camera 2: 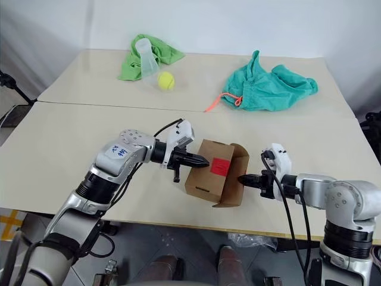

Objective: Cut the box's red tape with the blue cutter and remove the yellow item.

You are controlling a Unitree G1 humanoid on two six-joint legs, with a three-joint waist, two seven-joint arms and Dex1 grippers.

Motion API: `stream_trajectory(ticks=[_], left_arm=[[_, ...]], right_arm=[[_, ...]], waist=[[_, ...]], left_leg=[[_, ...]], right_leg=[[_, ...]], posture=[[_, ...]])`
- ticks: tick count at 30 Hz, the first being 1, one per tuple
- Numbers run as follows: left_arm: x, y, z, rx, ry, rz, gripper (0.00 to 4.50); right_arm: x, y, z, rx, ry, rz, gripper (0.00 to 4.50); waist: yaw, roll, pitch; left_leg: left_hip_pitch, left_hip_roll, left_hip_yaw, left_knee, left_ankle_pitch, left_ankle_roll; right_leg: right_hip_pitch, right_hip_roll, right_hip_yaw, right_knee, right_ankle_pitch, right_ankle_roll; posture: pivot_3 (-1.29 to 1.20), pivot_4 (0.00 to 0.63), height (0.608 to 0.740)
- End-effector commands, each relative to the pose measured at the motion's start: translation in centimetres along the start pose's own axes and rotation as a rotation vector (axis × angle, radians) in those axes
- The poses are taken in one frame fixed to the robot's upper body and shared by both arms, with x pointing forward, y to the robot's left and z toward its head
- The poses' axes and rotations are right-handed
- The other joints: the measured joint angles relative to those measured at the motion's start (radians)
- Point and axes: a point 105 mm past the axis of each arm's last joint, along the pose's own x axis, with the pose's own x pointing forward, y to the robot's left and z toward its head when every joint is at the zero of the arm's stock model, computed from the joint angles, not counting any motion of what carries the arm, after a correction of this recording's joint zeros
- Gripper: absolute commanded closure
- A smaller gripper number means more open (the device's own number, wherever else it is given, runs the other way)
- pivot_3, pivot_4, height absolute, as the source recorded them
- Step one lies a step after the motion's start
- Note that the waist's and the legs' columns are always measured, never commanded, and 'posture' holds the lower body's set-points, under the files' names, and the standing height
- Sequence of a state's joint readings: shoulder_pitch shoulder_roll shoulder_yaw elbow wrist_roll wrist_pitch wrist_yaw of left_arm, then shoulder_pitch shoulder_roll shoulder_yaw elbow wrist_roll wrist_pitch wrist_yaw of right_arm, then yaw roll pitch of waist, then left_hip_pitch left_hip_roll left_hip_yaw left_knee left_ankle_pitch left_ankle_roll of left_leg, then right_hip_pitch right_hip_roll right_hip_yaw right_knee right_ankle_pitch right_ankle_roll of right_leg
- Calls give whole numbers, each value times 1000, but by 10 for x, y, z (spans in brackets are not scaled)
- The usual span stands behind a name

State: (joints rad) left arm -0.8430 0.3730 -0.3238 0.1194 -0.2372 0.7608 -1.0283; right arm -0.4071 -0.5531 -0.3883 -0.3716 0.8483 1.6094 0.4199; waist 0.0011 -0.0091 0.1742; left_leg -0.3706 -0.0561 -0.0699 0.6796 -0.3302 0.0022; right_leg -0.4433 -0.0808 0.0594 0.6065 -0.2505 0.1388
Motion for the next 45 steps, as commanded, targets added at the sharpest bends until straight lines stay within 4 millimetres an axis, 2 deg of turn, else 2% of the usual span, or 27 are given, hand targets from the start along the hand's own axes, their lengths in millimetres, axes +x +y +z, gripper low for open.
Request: stream_trajectory(ticks=[1,10,14,22,31,37,43,45], left_arm=[[0,-2,-10,-28,15,6,4500],[2,-3,-10,-48,-11,11,4500],[1,0,-6,-50,-38,27,4500],[3,0,0,-54,-85,31,4500],[6,10,10,-53,-148,74,4500],[9,11,8,-56,-152,65,4500],[-3,5,8,-62,-176,9,4500],[-15,-4,12,-94,-224,-56,4500]], right_arm=[[-16,6,15,-79,-67,-45,4454],[-26,21,33,-159,-140,-92,4454],[-37,30,43,-216,-153,-105,4454],[-61,64,62,-247,-199,-126,4454],[-60,80,63,-304,-243,-144,4454],[-64,72,68,-304,-253,-230,4454],[-54,84,75,-295,-303,-195,4454],[-51,84,77,-294,-303,-197,4454]], waist=[[0,0,0],[6,0,0],[9,0,0],[23,0,1],[25,-1,1],[26,-1,1],[25,-1,1],[22,-1,1]], left_leg=[[0,0,0,0,0,0],[-1,0,0,0,0,0],[-1,0,0,-1,0,0],[-3,0,0,-2,0,0],[-6,0,1,0,-2,3],[-8,0,0,0,-2,4],[-8,2,0,-1,-2,3],[-8,2,0,-1,-2,3]], right_leg=[[0,0,0,0,0,0],[0,-1,0,-2,0,0],[0,-1,0,-3,0,0],[0,-1,-1,-8,0,0],[0,-1,-1,-13,2,3],[0,-1,-1,-15,2,3],[-1,-1,-1,-15,2,3],[-1,-1,-1,-15,1,3]], posture=[[0,150,740],[0,150,740],[0,150,740],[0,150,740],[0,150,740],[0,150,740],[0,150,740],[0,150,740]])
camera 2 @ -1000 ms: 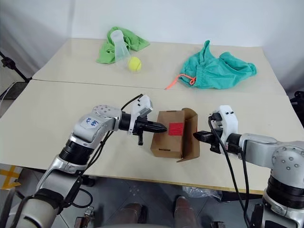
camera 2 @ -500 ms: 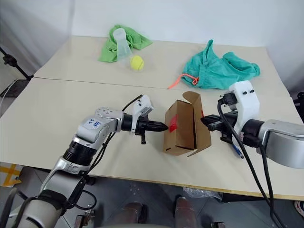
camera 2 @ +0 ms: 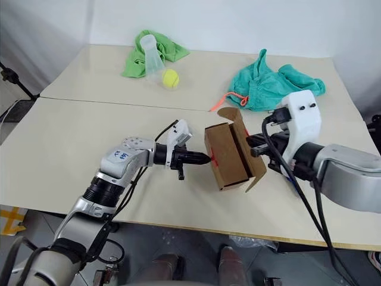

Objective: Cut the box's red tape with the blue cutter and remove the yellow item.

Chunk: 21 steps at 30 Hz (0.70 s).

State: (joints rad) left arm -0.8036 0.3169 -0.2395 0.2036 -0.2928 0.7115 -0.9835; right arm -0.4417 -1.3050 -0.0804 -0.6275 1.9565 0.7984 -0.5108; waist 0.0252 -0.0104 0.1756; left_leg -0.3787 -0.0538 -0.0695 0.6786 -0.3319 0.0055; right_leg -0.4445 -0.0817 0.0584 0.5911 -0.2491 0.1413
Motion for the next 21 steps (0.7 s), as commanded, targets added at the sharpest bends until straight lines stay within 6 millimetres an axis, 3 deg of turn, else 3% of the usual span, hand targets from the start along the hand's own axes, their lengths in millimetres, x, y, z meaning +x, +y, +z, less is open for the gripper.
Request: stream_trajectory(ticks=[1,8,21], left_arm=[[-20,-18,18,-17,-100,-113,4500],[-37,-39,42,-81,-225,-220,4500],[28,-3,46,118,-162,-1,4500]], right_arm=[[1,7,9,-1,-35,17,4454],[6,6,12,0,-27,21,4454],[10,14,11,4,-30,40,4454]], waist=[[-3,0,0],[2,0,0],[3,0,0]], left_leg=[[0,0,0,0,0,0],[-2,1,-1,1,0,0],[-7,0,-1,2,-1,0]], right_leg=[[0,0,0,0,0,0],[-1,-1,-1,-1,0,-1],[-3,1,-2,0,1,1]], posture=[[0,150,740],[0,150,740],[0,150,740]])
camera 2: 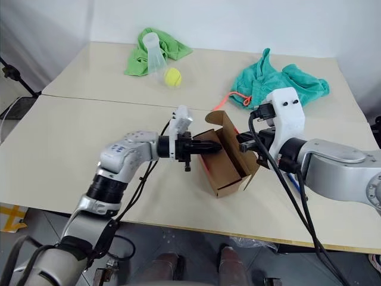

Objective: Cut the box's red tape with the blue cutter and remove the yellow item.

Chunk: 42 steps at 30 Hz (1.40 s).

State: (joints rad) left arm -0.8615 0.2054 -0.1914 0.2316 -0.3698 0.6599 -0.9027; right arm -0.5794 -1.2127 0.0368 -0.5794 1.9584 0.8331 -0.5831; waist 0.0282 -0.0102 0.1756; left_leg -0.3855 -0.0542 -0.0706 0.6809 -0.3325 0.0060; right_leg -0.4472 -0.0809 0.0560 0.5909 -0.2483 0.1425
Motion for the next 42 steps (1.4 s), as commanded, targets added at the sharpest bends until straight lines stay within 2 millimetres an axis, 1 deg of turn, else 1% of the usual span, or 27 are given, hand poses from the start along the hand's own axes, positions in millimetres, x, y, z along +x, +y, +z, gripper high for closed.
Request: stream_trajectory(ticks=[1,4,7,9,12,17,22,28,30,32,37,42], left_arm=[[12,5,5,111,27,17,4500],[16,3,5,163,58,-13,4500],[15,1,-1,222,114,-39,4500],[12,-3,-10,275,173,-76,4500],[5,-8,-17,311,229,-127,4500],[-14,-15,-26,315,297,-179,4500],[-29,-15,-40,313,363,-176,4500],[-42,-17,-53,298,408,-158,4500],[-43,-16,-54,294,410,-150,4500],[-44,-15,-54,291,409,-139,4500],[-42,-12,-52,284,388,-99,4500],[-38,-6,-49,281,364,-58,4500]], right_arm=[[-5,9,8,-19,-41,27,4454],[-5,11,7,-21,-46,31,4454],[-6,12,7,-21,-50,26,4454],[-7,11,6,-24,-48,23,4454],[-10,9,6,-36,-42,14,4454],[-20,-10,2,-59,7,-50,4454],[-30,-25,1,-75,56,-85,4454],[-40,-46,-15,-40,156,-133,4454],[-41,-49,-20,-27,176,-137,4454],[-42,-50,-25,-8,196,-131,4454],[-33,-44,-56,73,275,-65,4454],[-23,-42,-72,128,316,-50,4454]], waist=[[0,0,0],[-1,0,0],[-1,0,0],[-1,0,0],[-1,0,0],[-1,1,0],[0,1,-1],[1,1,-2],[4,2,-3],[12,2,-3],[24,2,-3],[22,2,-3]], left_leg=[[0,0,0,0,0,0],[-1,0,0,0,0,0],[-1,0,0,0,0,0],[0,0,0,0,0,0],[0,0,0,0,0,0],[0,0,0,0,-1,2],[1,1,0,0,-1,2],[2,1,0,0,-1,2],[2,1,0,0,-1,3],[2,0,0,1,-1,3],[1,-1,1,2,-1,3],[0,-1,1,2,-1,3]], right_leg=[[0,0,0,0,0,0],[0,0,0,0,0,0],[-1,0,0,0,0,0],[-1,0,0,0,0,0],[-1,0,0,0,0,0],[0,-1,1,0,0,0],[1,-1,1,0,0,0],[2,-1,1,0,0,0],[3,-1,1,0,0,0],[3,-1,1,0,0,0],[2,-1,1,0,1,1],[1,-1,1,0,1,1]], posture=[[0,150,740],[0,150,740],[0,150,740],[0,150,740],[0,150,740],[0,150,740],[0,150,740],[0,150,740],[0,150,740],[0,150,740],[0,150,740],[0,150,740]])
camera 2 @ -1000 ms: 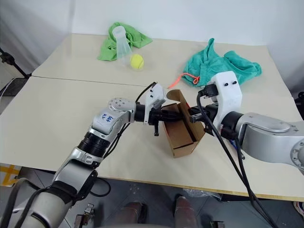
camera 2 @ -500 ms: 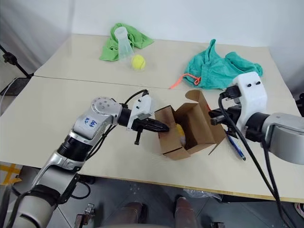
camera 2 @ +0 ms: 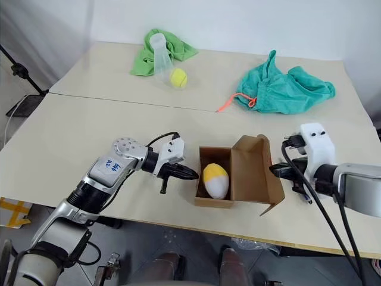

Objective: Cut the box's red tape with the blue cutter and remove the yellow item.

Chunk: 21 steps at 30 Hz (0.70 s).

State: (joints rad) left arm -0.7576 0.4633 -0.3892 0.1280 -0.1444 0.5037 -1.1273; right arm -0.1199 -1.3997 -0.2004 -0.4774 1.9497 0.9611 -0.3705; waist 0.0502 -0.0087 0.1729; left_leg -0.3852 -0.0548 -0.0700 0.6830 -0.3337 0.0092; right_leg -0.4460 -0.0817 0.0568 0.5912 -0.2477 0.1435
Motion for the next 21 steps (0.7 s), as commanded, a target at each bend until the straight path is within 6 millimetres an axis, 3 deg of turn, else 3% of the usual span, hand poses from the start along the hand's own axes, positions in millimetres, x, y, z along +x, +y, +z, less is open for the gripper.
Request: stream_trajectory(ticks=[1,5,8,19,21], left_arm=[[4,6,15,37,-46,39,4500],[5,11,17,33,-52,48,4500],[4,13,18,24,-58,51,4500],[-5,17,17,-2,-58,65,4500],[-8,19,16,-3,-54,70,4500]], right_arm=[[8,15,-6,12,16,69,4454],[18,14,-15,-33,44,41,4454],[19,17,-3,-68,-58,55,3842],[-3,-11,15,-116,-223,-32,30],[-9,-13,13,-147,-231,-13,30]], waist=[[0,0,0],[-1,0,0],[0,0,0],[1,0,0],[2,0,0]], left_leg=[[0,0,0,0,0,0],[0,0,0,0,0,-1],[0,0,0,0,0,-1],[0,0,0,0,0,-1],[0,0,1,0,0,0]], right_leg=[[0,0,0,0,0,0],[0,0,0,0,0,0],[0,1,0,1,0,0],[-1,1,0,1,0,0],[-1,1,0,2,0,1]], posture=[[0,150,740],[0,150,740],[0,150,740],[0,150,740],[0,150,740]])
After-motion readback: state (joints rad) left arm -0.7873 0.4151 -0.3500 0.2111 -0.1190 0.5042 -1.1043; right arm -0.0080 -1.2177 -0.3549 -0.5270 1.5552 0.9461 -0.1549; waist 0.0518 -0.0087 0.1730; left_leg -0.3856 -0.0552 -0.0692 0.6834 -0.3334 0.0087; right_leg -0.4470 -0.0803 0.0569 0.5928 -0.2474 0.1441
